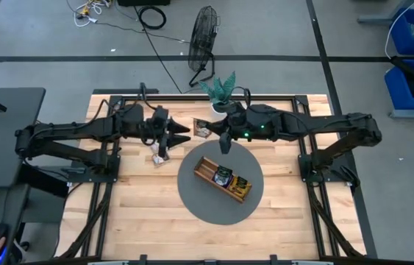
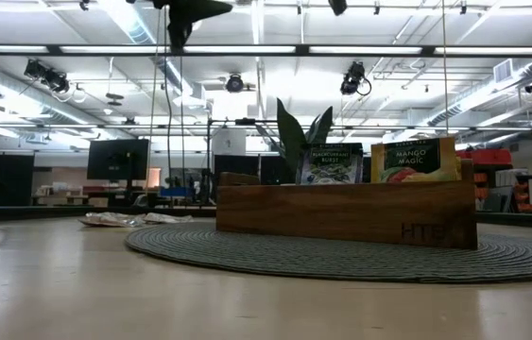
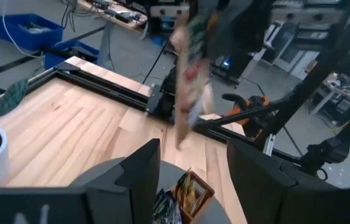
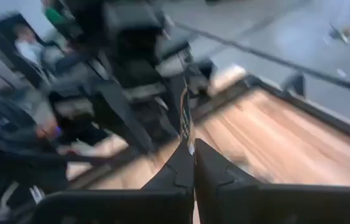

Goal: Pick & Place Tea
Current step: Put the brown tea bag into the left section of the wooden organizer

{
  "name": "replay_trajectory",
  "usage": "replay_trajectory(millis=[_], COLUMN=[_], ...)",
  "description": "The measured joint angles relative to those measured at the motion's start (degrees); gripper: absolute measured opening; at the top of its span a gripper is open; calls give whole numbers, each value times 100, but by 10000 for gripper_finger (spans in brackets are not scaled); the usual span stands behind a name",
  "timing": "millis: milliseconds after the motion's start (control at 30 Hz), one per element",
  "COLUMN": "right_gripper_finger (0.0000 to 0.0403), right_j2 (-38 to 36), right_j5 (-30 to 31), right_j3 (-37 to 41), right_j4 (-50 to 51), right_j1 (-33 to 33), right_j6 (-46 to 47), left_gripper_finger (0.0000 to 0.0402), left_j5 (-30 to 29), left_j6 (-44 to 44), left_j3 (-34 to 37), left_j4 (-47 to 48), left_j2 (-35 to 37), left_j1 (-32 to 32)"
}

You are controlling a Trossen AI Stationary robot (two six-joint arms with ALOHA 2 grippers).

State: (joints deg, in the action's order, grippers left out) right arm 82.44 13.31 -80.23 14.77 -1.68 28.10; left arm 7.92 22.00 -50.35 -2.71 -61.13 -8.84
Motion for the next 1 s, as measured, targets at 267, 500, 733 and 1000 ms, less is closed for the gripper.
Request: replay_trajectory(millis=[267,500,733,1000], right_gripper_finger=[0,0,0,3], right_j2=[86,184,263,263], right_j5=[-33,-87,-27,-106], right_j3=[2,-5,2,2], right_j4=[-611,-933,-1048,-1095], right_j1=[-30,-30,-30,-23], right_j6=[-162,-95,-47,37], left_gripper_finger=[188,184,118,15], left_j5=[31,127,153,252], left_j6=[183,320,335,332], left_j3=[0,0,0,0], left_j4=[-78,-511,-511,-509], left_j2=[-6,-6,-8,-8], left_j1=[4,0,0,0])
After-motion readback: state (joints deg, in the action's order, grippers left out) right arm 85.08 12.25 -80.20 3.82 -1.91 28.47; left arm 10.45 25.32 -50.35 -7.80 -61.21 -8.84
